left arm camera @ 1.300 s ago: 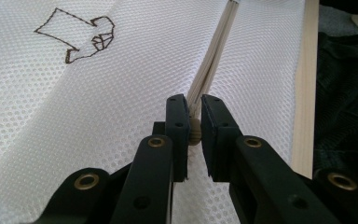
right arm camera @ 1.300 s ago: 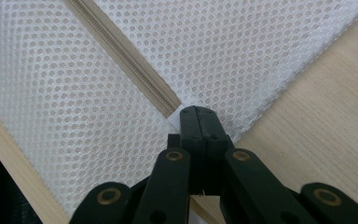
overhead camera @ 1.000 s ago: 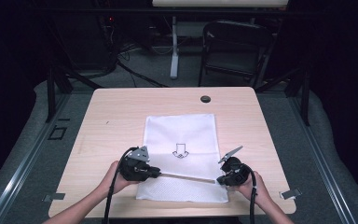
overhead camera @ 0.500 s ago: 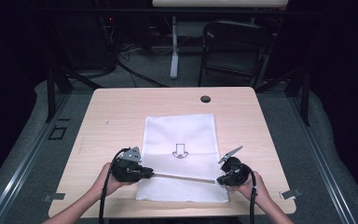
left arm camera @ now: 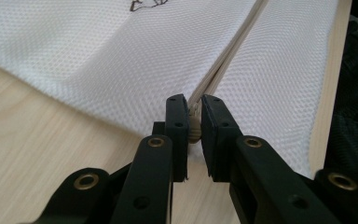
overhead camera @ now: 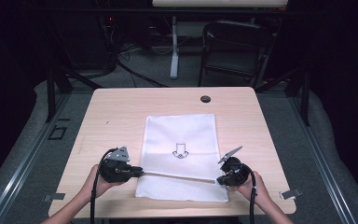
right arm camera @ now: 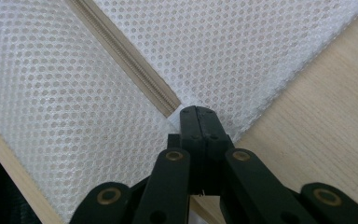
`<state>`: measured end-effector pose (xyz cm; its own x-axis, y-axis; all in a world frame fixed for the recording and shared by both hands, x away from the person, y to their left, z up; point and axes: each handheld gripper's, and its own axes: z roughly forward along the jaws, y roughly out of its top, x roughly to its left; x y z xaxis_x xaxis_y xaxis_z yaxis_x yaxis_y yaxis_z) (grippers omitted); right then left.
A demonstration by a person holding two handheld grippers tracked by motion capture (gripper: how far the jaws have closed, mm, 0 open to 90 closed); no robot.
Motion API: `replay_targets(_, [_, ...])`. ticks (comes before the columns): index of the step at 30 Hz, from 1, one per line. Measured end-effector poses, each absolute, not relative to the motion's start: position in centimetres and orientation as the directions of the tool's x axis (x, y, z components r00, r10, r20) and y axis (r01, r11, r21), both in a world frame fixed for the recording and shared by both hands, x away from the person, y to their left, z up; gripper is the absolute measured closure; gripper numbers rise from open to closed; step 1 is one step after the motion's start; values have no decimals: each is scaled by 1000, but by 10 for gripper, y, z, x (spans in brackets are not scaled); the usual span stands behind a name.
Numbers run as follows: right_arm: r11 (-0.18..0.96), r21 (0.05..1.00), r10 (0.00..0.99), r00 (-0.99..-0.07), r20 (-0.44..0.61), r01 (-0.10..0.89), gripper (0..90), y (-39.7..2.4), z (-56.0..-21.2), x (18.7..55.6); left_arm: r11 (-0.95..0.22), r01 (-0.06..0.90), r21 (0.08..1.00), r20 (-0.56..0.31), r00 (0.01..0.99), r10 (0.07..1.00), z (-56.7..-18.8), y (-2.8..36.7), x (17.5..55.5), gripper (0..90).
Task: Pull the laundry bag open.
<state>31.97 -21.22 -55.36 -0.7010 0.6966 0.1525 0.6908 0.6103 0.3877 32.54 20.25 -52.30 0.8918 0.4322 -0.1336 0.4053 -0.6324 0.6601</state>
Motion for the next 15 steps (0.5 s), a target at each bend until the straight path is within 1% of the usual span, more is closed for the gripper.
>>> replay_targets(4, [610,393,697,-702,147,688,900,-212,-554,320,-622,423,658,-138,881,453,-525,211,325,818])
replay_targets(11, [620,381,689,-708,154,686,900,-213,-553,321,-621,434,652,-142,875,463,-530,218,321,818])
replay_targets(15, [620,380,689,-708,154,687,900,-213,-553,321,-612,450,650,-165,870,465,-534,222,319,817])
